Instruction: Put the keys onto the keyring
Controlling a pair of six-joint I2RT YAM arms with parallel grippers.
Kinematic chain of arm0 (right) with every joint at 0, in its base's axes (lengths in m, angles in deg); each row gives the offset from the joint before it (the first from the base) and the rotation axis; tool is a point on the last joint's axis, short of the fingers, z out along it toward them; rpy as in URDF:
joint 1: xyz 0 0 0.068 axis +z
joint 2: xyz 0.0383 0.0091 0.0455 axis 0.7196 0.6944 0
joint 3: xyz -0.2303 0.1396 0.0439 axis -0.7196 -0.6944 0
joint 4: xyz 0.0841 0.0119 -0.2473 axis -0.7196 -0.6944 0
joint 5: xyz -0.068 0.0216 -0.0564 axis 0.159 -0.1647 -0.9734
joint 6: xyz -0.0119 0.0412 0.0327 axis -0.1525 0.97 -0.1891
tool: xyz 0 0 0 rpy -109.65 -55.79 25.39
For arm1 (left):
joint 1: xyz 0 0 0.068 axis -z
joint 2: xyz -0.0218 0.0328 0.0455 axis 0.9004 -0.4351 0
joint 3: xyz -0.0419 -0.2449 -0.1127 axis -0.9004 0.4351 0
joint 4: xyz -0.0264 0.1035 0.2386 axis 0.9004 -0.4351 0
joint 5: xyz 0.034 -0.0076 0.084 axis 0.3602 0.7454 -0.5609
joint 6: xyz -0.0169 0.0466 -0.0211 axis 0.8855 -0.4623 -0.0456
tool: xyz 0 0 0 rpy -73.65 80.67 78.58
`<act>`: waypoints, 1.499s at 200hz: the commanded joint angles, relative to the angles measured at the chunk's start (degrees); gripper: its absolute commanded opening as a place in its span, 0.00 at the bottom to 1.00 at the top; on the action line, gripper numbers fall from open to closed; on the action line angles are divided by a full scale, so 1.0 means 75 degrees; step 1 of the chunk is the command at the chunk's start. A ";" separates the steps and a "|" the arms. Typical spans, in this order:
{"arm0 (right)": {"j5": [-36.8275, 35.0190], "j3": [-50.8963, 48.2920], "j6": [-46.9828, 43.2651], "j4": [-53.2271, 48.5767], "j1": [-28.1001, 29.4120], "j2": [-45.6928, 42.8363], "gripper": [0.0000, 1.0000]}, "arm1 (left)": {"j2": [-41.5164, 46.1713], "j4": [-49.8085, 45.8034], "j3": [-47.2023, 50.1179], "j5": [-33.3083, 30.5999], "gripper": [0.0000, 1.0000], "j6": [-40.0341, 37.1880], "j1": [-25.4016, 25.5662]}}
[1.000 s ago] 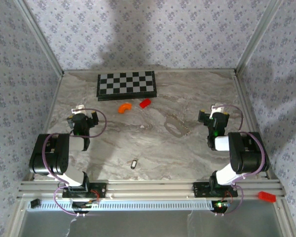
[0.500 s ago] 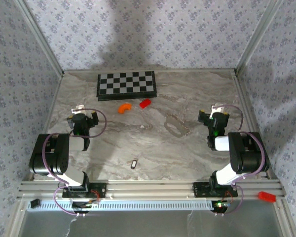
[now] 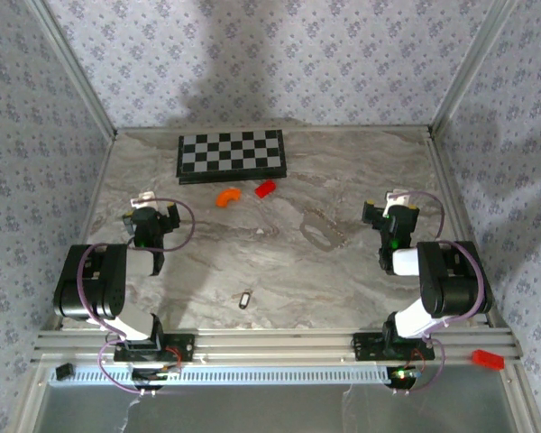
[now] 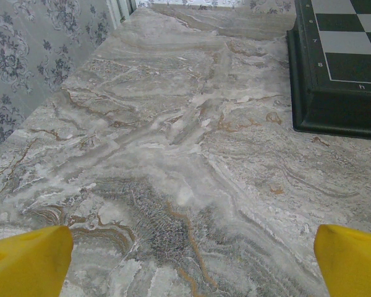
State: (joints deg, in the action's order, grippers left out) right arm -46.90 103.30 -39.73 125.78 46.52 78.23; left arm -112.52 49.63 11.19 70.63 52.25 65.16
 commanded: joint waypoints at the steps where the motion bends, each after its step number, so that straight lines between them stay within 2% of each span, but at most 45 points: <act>1: 0.0024 0.0019 -0.0048 0.0005 -0.0044 0.0052 1.00 | -0.0069 0.0155 -0.0166 0.0046 1.00 -0.0090 -0.0021; 197: -0.0057 0.0032 -0.0025 -0.0119 -0.0048 -0.0059 1.00 | -0.0028 0.0168 -0.0160 0.0102 1.00 -0.0139 -0.0020; 233: -0.0119 -0.0069 -0.0291 -0.0356 0.0161 -0.0636 1.00 | 0.0912 -0.1785 -0.0768 0.0488 1.00 -0.0245 -0.0004; 263: -0.0846 0.0297 -0.0597 -0.2019 0.0873 -0.1728 1.00 | 0.1904 -0.3002 -0.0858 0.0413 1.00 -0.0196 0.0108; 277: -0.1129 0.0335 -0.0671 -0.2509 0.1289 -0.2261 1.00 | 0.2319 -0.3742 -0.1036 0.0362 1.00 0.0192 0.0220; 287: -0.1432 0.0386 -0.0508 -0.2887 0.1578 -0.2679 1.00 | 0.2571 -0.4574 -0.1287 -0.0024 1.00 0.0810 0.0334; 300: -0.1781 0.0800 0.0130 -0.4236 0.1823 -0.3187 1.00 | 0.2776 -0.5549 -0.1666 0.0120 1.00 0.1356 0.0414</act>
State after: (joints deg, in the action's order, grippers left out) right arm -53.50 104.74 -42.66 109.89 57.14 60.38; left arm -94.80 24.38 3.67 72.27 54.44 67.01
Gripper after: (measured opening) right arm 0.996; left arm 0.997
